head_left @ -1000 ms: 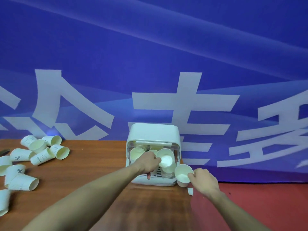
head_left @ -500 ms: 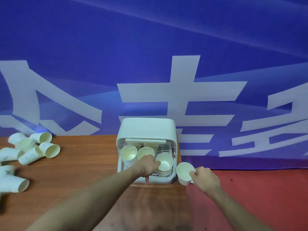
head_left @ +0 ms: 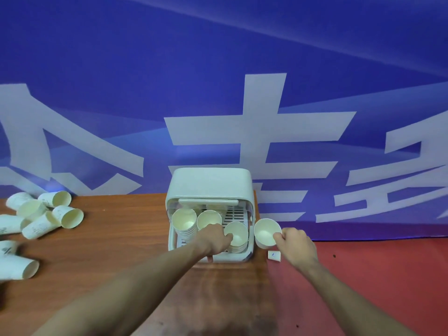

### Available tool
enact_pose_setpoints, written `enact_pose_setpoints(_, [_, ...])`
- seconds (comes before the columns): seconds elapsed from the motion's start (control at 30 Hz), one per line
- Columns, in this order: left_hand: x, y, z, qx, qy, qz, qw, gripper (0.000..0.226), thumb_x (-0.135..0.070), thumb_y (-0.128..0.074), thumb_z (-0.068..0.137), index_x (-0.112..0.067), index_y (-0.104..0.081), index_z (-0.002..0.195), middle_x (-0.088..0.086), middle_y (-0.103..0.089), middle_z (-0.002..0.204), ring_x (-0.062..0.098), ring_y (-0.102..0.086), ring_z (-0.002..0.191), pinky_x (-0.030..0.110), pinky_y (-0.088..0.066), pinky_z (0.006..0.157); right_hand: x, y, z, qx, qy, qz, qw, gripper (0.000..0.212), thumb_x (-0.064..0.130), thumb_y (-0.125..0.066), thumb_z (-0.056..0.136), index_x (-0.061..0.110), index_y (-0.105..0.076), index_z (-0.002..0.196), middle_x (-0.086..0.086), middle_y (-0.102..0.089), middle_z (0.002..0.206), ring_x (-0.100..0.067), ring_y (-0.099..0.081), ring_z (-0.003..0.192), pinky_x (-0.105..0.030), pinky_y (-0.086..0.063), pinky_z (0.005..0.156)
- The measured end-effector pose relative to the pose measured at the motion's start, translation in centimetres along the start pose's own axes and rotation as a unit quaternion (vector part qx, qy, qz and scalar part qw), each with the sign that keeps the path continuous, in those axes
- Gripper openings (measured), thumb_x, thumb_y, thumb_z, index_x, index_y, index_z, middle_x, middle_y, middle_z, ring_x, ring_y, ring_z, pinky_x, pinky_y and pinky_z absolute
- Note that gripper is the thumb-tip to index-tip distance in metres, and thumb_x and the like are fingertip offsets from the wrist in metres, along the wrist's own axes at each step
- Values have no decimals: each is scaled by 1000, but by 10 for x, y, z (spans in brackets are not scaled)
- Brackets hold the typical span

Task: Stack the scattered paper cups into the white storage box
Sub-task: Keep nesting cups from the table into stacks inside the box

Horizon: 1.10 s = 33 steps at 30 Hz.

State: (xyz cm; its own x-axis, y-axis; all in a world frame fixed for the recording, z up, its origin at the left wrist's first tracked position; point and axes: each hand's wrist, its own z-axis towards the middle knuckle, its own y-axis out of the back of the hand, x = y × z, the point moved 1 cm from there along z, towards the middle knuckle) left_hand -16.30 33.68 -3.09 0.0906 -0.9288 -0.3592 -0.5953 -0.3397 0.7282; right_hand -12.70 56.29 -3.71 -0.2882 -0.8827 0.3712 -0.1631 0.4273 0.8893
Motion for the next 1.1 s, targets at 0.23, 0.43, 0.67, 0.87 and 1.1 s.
enact_pose_setpoints(0.23, [15, 10, -19, -14, 6, -8, 1000, 35, -37, -41, 88, -15, -50, 62, 3, -58, 59, 23, -64, 46, 24, -45, 58, 29, 18, -12, -35, 36, 20, 999, 34, 30, -43, 89, 15, -40, 59, -1, -46, 58, -25, -46, 60, -32, -36, 54])
enact_pose_setpoints(0.43, [35, 13, -30, -24, 10, -7, 1000, 37, -42, -37, 85, -16, -53, 64, 3, -65, 61, 18, -62, 47, 24, -49, 64, 56, 14, -20, -26, 84, 29, 996, 32, 30, -44, 87, 15, -36, 60, 0, -44, 56, -23, -41, 57, -32, -32, 52])
enact_pose_setpoints(0.67, [58, 12, -33, -44, 22, 24, 998, 34, -43, -39, 87, -17, -55, 72, 0, -69, 68, 15, -60, 55, 23, -43, 61, 75, -2, -15, -15, 88, 2, 996, 33, 31, -43, 88, 16, -39, 60, -3, -50, 64, -26, -47, 63, -33, -39, 57])
enact_pose_setpoints(0.87, [76, 7, -25, -19, 49, 29, 998, 42, -49, -40, 91, -15, -65, 89, -5, -64, 66, 18, -63, 71, 30, -50, 80, 72, -27, -2, 19, 58, -50, 997, 29, 31, -38, 91, 12, -54, 77, -6, -60, 82, -28, -57, 77, -32, -43, 67])
enact_pose_setpoints(1.1, [89, -3, -8, 6, 68, 19, 998, 34, -46, -42, 86, -18, -58, 76, -1, -64, 76, 23, -64, 75, 32, -52, 81, 63, -49, 17, 39, 44, -101, 993, 32, 33, -38, 93, 11, -62, 92, -9, -67, 99, -29, -60, 86, -32, -42, 71])
